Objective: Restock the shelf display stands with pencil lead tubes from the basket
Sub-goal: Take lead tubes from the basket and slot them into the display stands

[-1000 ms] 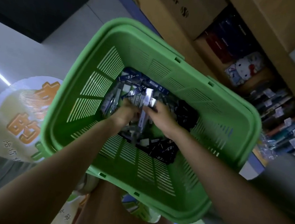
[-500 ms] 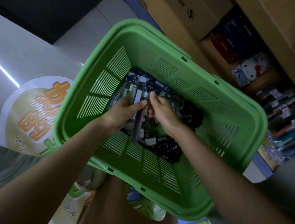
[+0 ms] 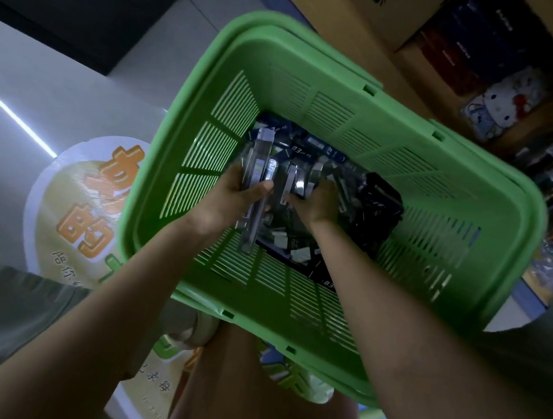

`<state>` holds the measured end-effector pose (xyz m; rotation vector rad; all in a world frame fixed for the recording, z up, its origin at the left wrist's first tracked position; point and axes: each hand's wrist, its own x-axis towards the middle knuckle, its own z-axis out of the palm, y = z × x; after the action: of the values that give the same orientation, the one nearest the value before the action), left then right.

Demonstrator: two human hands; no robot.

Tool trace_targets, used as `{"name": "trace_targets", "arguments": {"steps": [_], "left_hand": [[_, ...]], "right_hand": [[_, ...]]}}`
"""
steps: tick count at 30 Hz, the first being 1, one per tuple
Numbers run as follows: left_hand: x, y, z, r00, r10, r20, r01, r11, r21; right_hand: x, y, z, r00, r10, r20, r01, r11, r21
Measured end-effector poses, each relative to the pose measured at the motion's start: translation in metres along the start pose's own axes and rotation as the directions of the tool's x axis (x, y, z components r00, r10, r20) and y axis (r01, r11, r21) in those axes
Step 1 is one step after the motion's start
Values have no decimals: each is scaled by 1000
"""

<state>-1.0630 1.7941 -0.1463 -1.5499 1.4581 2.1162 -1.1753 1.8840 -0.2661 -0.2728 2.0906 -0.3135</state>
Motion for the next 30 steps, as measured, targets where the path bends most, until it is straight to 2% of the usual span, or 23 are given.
{"name": "trace_targets", "arguments": {"steps": [4,9,14,23,26,30], "left_hand": [[-5,-1,-3,1000,-21,-18,21,1000,-19],[-13,-5,-4,999,-52,-16,53,999,13],[-22,-3,-2,999,-41,-8,41,999,-12],[-49,6,6,992,-33,-126,5,977,-213],[-61,9,5,984,-36,-175,-24,944,-330],[-78,19,4,972,37,-233,-123,921,-370]], "right_hand": [[2,-2,0,997,8,78,-9,1000,25],[-3,-1,-2,997,54,50,-54,999,-6],[-15,0,-13,992,20,122,-25,999,38],[-78,-22,-61,953,-188,236,185,982,35],[-109,-44,-78,924,-286,254,271,958,90],[-146,-67,-93,865,-418,276,409,908,94]]}}
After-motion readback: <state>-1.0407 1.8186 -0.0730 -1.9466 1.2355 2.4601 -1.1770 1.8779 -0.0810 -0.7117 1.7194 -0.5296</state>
